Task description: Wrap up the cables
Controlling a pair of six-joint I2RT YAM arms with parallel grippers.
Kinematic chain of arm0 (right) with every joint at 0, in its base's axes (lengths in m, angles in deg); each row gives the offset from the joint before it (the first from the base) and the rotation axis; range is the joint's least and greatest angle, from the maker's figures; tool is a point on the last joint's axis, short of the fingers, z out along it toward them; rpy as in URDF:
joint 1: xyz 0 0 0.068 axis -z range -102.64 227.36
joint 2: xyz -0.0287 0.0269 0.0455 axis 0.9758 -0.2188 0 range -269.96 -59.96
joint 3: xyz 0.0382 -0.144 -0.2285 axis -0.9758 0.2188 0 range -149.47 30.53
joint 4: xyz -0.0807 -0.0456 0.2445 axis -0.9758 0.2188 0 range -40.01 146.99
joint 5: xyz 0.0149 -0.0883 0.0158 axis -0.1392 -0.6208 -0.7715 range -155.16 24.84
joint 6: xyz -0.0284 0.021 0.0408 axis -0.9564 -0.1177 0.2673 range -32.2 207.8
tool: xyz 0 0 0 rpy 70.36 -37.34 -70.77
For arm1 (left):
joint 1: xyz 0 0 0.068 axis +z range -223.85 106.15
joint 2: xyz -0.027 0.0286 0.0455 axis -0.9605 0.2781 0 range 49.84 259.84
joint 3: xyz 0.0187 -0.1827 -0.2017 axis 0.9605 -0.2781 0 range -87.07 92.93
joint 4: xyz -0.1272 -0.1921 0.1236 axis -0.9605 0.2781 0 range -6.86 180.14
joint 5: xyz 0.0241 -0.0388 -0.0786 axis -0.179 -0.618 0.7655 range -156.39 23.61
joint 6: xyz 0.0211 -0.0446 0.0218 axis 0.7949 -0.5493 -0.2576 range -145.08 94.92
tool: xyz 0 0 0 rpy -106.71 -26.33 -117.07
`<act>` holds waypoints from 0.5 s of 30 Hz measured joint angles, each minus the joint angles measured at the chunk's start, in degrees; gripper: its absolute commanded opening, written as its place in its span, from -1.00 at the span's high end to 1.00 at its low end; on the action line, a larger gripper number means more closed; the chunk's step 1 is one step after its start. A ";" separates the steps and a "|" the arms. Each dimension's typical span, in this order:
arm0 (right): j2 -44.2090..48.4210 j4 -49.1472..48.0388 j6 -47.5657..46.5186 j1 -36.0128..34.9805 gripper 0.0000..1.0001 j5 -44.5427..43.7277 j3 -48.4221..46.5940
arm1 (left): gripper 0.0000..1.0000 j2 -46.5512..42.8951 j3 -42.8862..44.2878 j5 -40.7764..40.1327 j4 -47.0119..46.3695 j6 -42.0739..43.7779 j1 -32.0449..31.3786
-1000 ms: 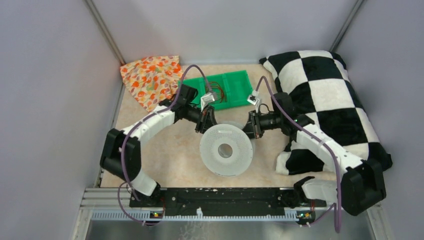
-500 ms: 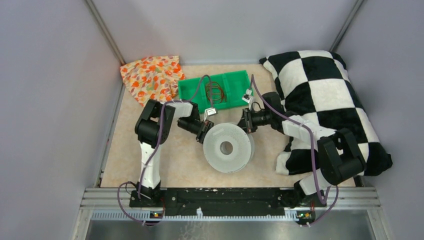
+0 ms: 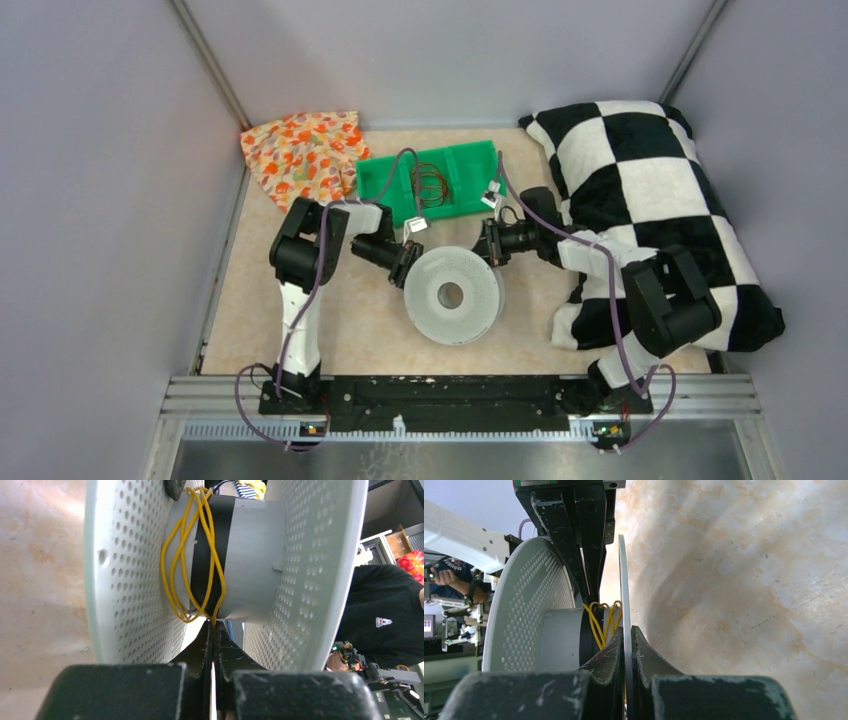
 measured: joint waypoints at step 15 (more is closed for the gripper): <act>-1.22 -1.42 1.18 0.00 1.00 -2.23 3.61 | 1.00 3.82 5.97 0.24 0.04 -1.97 2.67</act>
